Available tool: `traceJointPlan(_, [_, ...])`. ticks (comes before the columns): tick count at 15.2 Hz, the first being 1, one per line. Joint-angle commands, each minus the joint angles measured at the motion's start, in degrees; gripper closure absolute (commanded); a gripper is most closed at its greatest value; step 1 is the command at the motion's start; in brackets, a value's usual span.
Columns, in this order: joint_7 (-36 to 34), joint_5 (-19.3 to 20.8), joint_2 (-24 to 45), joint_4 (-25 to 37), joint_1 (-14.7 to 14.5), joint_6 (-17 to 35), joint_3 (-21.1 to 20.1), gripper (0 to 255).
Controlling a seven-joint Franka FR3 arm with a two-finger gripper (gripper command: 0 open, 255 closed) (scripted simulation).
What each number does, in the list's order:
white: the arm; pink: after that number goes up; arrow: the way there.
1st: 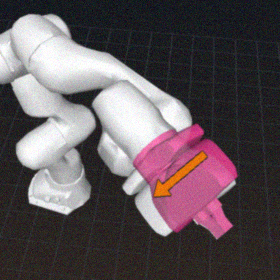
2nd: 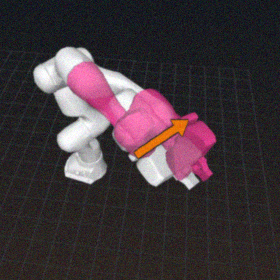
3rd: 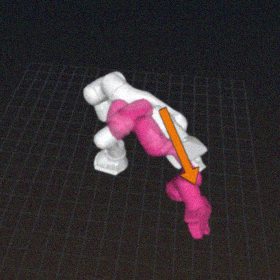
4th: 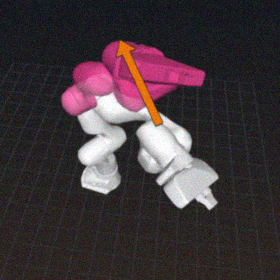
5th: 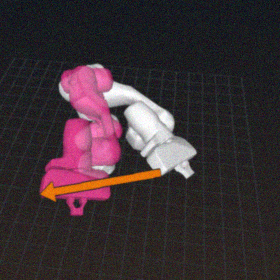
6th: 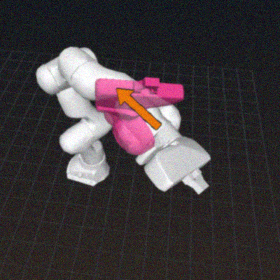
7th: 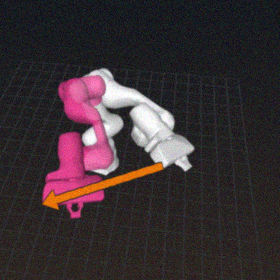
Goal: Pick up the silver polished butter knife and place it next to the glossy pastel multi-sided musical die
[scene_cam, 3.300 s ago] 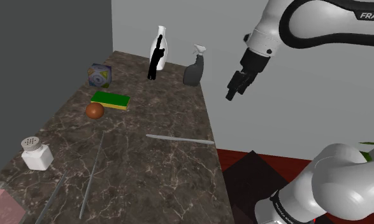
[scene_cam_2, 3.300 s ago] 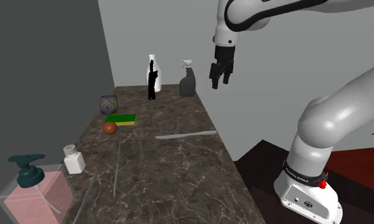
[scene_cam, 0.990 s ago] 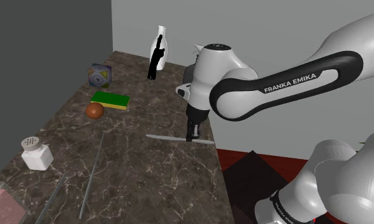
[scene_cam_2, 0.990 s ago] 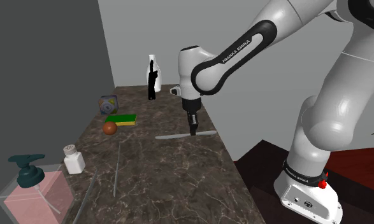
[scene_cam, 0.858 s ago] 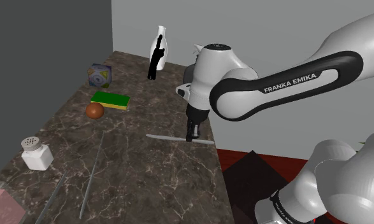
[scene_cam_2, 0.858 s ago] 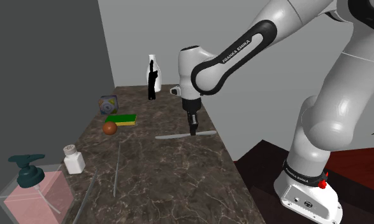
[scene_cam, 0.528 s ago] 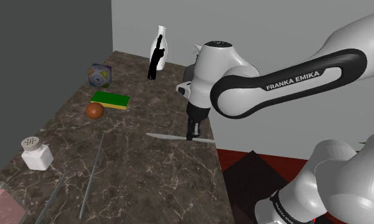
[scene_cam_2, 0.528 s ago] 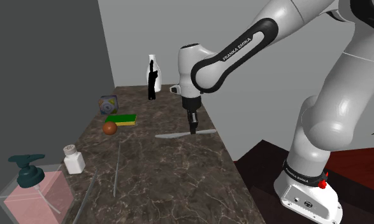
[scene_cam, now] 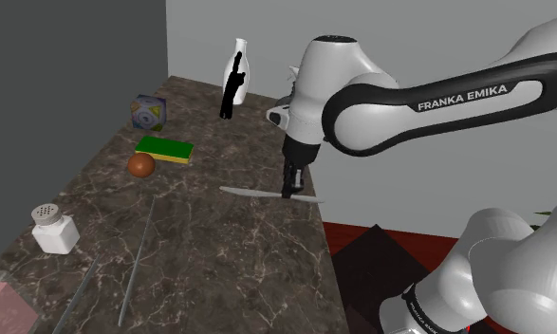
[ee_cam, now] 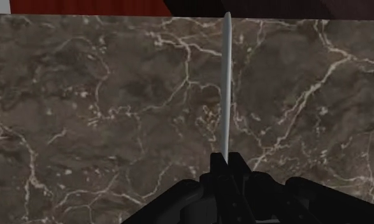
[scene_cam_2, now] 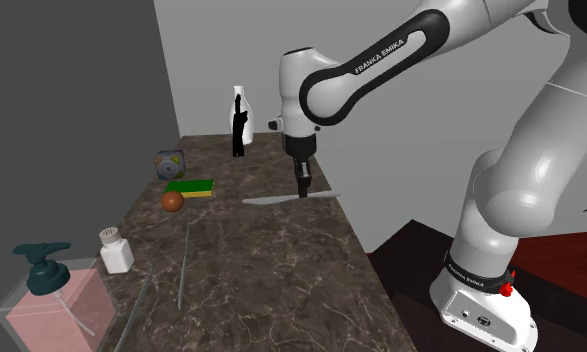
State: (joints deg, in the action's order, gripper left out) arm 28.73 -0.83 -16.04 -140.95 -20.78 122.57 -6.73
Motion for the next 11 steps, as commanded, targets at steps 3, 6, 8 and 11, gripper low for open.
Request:
traceJointPlan(3, [0.1,-0.1,-1.5,1.8,0.0,-3.3,0.1,255])
traceJointPlan(6, [0.2,-0.2,-2.5,3.3,-0.1,-5.8,0.2,255])
traceJointPlan(8, [0.3,-0.2,-3.0,4.4,-0.1,-7.4,0.2,255])
traceJointPlan(11, [0.4,-0.2,-3.8,6.1,-0.1,-9.9,0.3,255])
